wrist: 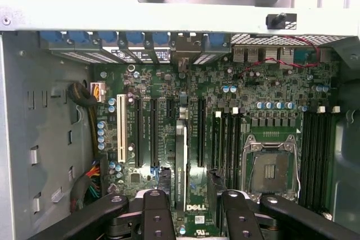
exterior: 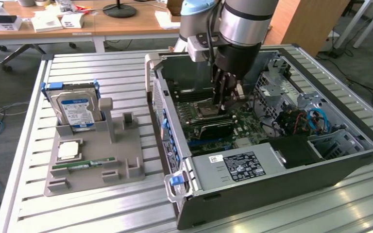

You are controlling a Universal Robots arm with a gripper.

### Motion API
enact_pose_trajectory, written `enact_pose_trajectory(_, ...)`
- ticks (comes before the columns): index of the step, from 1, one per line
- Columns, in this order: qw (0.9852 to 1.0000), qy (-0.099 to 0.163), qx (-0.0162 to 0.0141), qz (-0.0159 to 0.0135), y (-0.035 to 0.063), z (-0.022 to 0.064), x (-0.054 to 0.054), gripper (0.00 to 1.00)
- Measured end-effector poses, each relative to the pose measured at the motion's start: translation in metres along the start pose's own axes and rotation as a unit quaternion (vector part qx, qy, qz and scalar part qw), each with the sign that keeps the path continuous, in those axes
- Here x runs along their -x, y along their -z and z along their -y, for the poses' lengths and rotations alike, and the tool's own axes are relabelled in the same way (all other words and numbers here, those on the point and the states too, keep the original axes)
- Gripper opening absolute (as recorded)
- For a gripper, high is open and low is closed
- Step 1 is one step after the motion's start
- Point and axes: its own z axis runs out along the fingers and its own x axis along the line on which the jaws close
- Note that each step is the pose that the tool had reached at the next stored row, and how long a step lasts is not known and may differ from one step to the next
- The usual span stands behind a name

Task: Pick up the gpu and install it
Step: 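Insert the gpu into the slot, then press down on the gpu until it lock into place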

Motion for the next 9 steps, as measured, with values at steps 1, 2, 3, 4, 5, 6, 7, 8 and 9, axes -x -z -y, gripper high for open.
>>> enact_pose_trajectory(1, 1.0, 0.0, 0.0007, 0.0, 0.0001, 0.0003, 0.0, 0.39)
enact_pose_trajectory(2, 1.0, 0.0, 0.0015, -0.0001, 0.0002, 0.0008, 0.0001, 0.39)
enact_pose_trajectory(3, 1.0, 0.0, 0.0024, -0.0003, 0.0004, 0.0013, 0.0001, 0.39)
enact_pose_trajectory(4, 1.0, 0.0, 0.0031, -0.0006, 0.0006, 0.0017, 0.0001, 0.39)
enact_pose_trajectory(5, 1.0, 0.0, 0.0035, -0.0008, 0.0006, 0.0018, 0.0001, 0.39)
enact_pose_trajectory(6, 1.0, 0.0, 0.0035, -0.0008, 0.0006, 0.0018, 0.0001, 0.39)
enact_pose_trajectory(7, 1.0, 0.0, 0.0036, -0.001, 0.0006, 0.0018, 0.0001, 0.39)
enact_pose_trajectory(8, 1.0, 0.0, 0.0036, -0.001, 0.0006, 0.0019, 0.0001, 0.39)
enact_pose_trajectory(9, 1.0, 0.0, 0.0036, -0.001, 0.0006, 0.0019, 0.0001, 0.39)
